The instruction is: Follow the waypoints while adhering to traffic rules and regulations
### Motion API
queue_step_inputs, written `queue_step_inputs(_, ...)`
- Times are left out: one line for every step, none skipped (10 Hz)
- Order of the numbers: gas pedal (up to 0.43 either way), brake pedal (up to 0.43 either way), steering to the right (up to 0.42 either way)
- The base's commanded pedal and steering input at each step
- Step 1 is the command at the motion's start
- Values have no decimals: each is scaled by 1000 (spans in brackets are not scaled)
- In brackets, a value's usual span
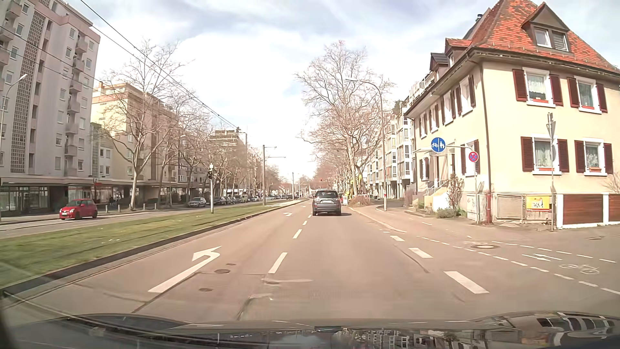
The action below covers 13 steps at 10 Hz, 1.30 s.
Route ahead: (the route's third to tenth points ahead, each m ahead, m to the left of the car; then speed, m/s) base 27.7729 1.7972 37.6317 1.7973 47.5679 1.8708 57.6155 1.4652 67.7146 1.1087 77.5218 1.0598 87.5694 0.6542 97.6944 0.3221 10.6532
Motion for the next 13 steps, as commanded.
queue_step_inputs(59, 0, 7)
queue_step_inputs(59, 0, 7)
queue_step_inputs(59, 0, 7)
queue_step_inputs(47, 0, 6)
queue_step_inputs(0, 0, 3)
queue_step_inputs(0, 0, 1)
queue_step_inputs(0, 0, 1)
queue_step_inputs(0, 0, 1)
queue_step_inputs(0, 0, 1)
queue_step_inputs(0, 0, 2)
queue_step_inputs(0, 0, 2)
queue_step_inputs(0, 0, 2)
queue_step_inputs(0, 0, 2)
